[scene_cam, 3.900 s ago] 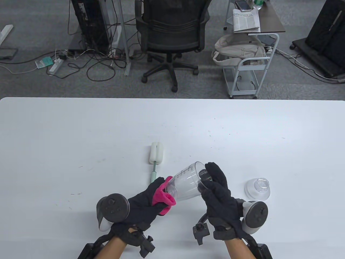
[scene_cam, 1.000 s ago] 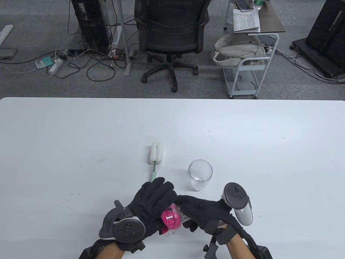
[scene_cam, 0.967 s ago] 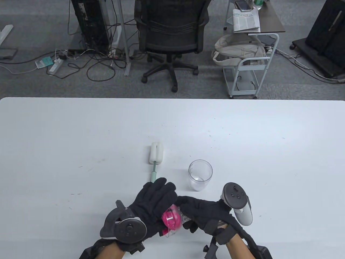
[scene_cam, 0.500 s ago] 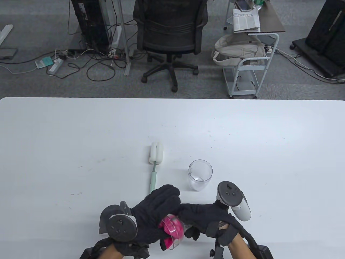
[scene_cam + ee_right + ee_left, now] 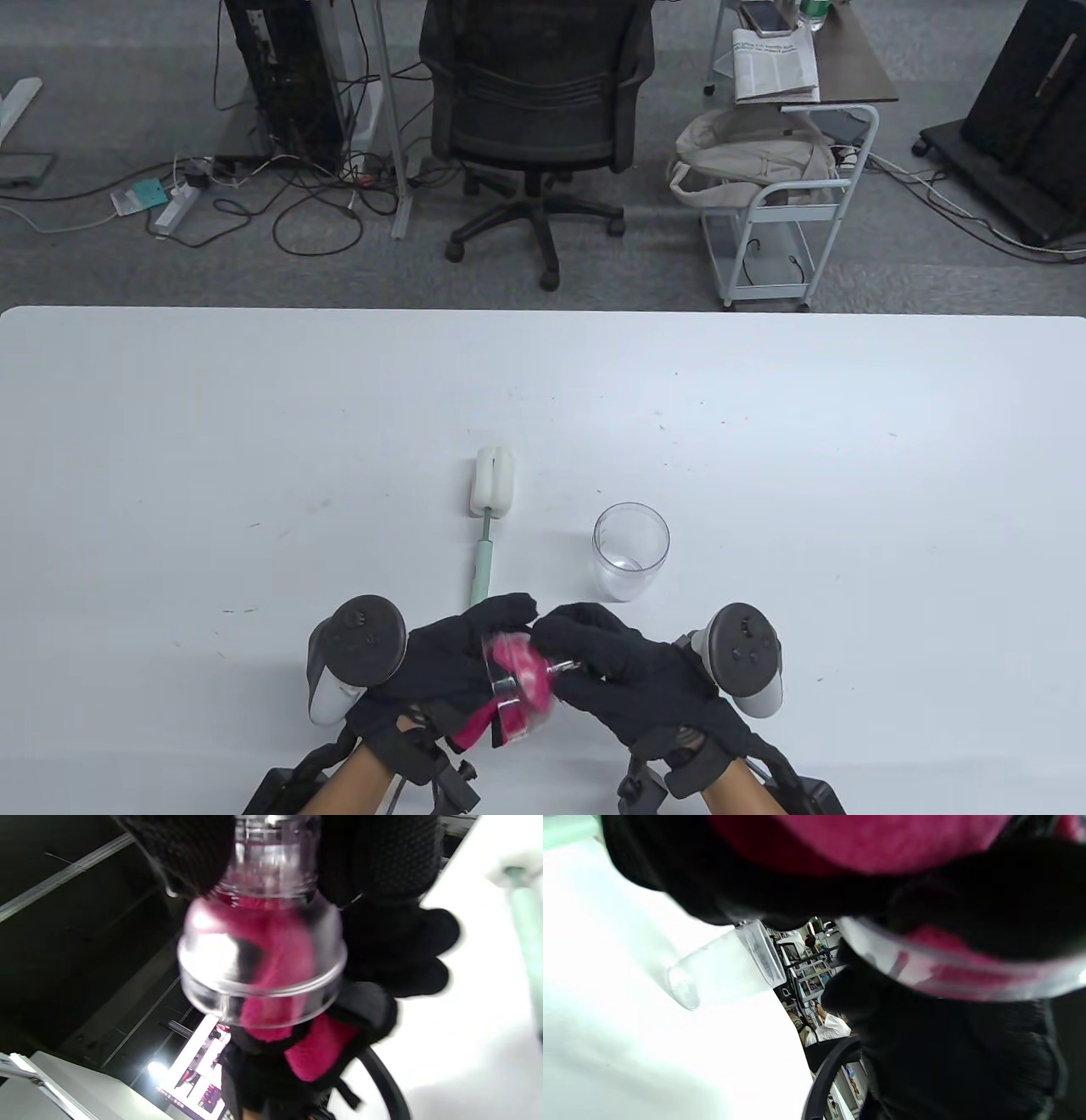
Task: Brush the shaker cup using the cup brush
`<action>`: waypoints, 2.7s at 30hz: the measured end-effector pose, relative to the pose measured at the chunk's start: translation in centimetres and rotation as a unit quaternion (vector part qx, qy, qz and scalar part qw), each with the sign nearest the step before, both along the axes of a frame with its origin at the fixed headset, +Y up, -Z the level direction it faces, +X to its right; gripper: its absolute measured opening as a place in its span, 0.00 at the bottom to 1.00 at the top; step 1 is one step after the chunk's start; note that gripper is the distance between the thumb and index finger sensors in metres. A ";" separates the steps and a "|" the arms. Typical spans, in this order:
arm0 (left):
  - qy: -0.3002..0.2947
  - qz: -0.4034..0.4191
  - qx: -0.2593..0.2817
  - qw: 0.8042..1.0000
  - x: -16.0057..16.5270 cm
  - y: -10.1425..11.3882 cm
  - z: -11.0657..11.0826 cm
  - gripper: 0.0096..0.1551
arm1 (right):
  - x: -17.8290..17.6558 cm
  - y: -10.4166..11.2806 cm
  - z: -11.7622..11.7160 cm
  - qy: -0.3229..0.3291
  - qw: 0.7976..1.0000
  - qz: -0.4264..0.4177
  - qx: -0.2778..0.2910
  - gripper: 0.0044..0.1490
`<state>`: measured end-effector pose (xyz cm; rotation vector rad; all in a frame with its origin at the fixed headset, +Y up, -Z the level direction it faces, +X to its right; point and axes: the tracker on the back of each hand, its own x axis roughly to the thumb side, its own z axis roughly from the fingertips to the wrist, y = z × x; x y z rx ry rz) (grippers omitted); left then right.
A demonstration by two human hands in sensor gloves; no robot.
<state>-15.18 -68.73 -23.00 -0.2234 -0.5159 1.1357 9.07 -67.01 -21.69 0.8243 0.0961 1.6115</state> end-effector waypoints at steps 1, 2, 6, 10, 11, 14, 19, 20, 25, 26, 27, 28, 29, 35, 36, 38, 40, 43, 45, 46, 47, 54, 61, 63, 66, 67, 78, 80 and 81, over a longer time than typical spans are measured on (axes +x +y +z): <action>-0.002 0.003 -0.011 1.000 0.1 -0.2 -0.1 0.51 | -0.1 0.1 0.1 -0.008 1.000 0.003 0.013 0.30; -0.011 0.014 -0.017 1.000 0.1 -0.2 -0.1 0.48 | -0.1 0.2 0.2 -0.011 1.000 0.010 0.026 0.30; -0.017 0.055 -0.009 0.998 0.1 0.3 0.0 0.35 | -0.1 0.2 0.3 -0.018 1.000 -0.010 0.010 0.25; 0.003 0.020 0.111 0.994 0.3 2.1 1.0 0.31 | 0.0 -0.4 -0.2 -0.037 0.999 -0.011 -0.015 0.42; 0.024 0.002 0.137 0.990 0.3 2.4 1.4 0.31 | 0.1 -0.6 -0.3 -0.034 0.999 0.009 -0.019 0.47; 0.054 -0.036 0.190 0.980 0.1 2.8 1.7 0.33 | -0.1 -0.5 -0.2 -0.021 0.999 0.014 -0.042 0.42; 0.024 -0.008 0.040 0.999 -0.1 1.2 0.9 0.55 | -0.2 0.6 0.3 -0.005 1.000 -0.003 0.006 0.37; 0.012 0.019 -0.001 1.000 0.0 0.5 0.6 0.56 | -0.2 0.8 0.4 0.003 1.000 -0.003 0.014 0.36; -0.001 0.055 -0.021 0.998 0.1 0.2 0.2 0.38 | -0.2 0.2 0.2 0.008 1.000 -0.004 -0.003 0.25; 0.009 0.037 0.008 0.999 0.0 0.6 0.3 0.36 | -0.2 0.1 0.1 0.014 1.000 -0.011 -0.012 0.24; 0.014 0.031 0.025 0.999 -0.1 0.8 0.4 0.34 | -0.1 0.2 0.1 0.017 1.000 -0.014 -0.015 0.22; 0.022 0.030 0.058 0.998 -0.2 1.3 0.6 0.33 | 0.0 0.2 0.1 0.020 0.999 -0.024 -0.022 0.22; 0.031 0.029 0.090 0.995 -0.2 1.7 0.8 0.32 | 0.1 0.3 0.1 0.016 0.999 -0.033 -0.026 0.23; 0.058 -0.030 0.230 0.971 0.4 3.0 2.3 0.32 | 0.7 0.4 0.0 -0.046 0.997 0.060 -0.023 0.42; 0.057 -0.040 0.233 0.970 0.5 2.9 2.3 0.33 | 0.6 0.4 0.0 -0.027 0.997 0.062 -0.038 0.41; 0.048 -0.046 0.210 0.975 0.8 2.4 2.1 0.42 | 0.4 0.3 0.1 -0.025 0.998 0.014 -0.059 0.37; 0.032 -0.021 0.131 0.991 0.9 1.7 1.8 0.49 | 0.5 0.4 -0.1 -0.007 0.999 0.001 -0.039 0.34; -0.007 0.054 -0.006 0.998 0.7 0.4 0.9 0.53 | 0.4 0.7 0.2 0.016 1.000 -0.012 -0.021 0.32; -0.042 0.088 -0.079 0.992 0.6 0.0 0.5 0.46 | 0.2 0.7 0.2 0.021 0.999 -0.020 -0.016 0.24; -0.056 0.117 -0.082 0.988 0.5 0.0 0.4 0.40 | 0.2 0.7 0.3 0.024 0.999 -0.026 -0.018 0.23; -0.043 0.119 -0.067 0.990 0.4 0.2 0.4 0.35 | 0.2 0.7 0.3 0.026 0.999 -0.028 -0.019 0.22; 0.038 0.039 0.169 0.984 -0.2 2.7 1.6 0.32 | 0.4 0.1 0.0 -0.077 0.996 0.034 -0.018 0.47; -0.015 0.030 -0.009 0.999 0.0 0.6 0.6 0.55 | 0.0 0.7 0.2 0.025 0.999 -0.013 -0.042 0.36; -0.045 0.047 -0.067 0.996 0.1 -0.2 0.3 0.54 | 0.0 1.0 0.5 0.017 1.000 -0.007 -0.024 0.28; -0.045 0.108 -0.082 0.990 0.3 -0.1 0.2 0.37 | -0.1 1.0 0.6 0.024 0.999 -0.018 -0.030 0.22; -0.036 0.105 -0.057 0.992 0.2 0.2 0.3 0.34 | 0.0 1.0 0.6 0.029 0.999 -0.020 -0.033 0.22; 0.040 0.017 0.135 0.990 0.6 1.9 1.7 0.43 | 0.3 -0.4 -0.3 0.020 0.995 -0.038 -0.093 0.36; 0.024 0.032 0.062 0.997 0.5 1.0 1.3 0.51 | 0.4 0.2 -0.1 0.044 0.995 -0.043 -0.073 0.35; 0.021 0.040 0.039 0.998 0.5 0.8 1.2 0.54 | 0.4 0.3 -0.1 0.043 0.996 -0.038 -0.062 0.35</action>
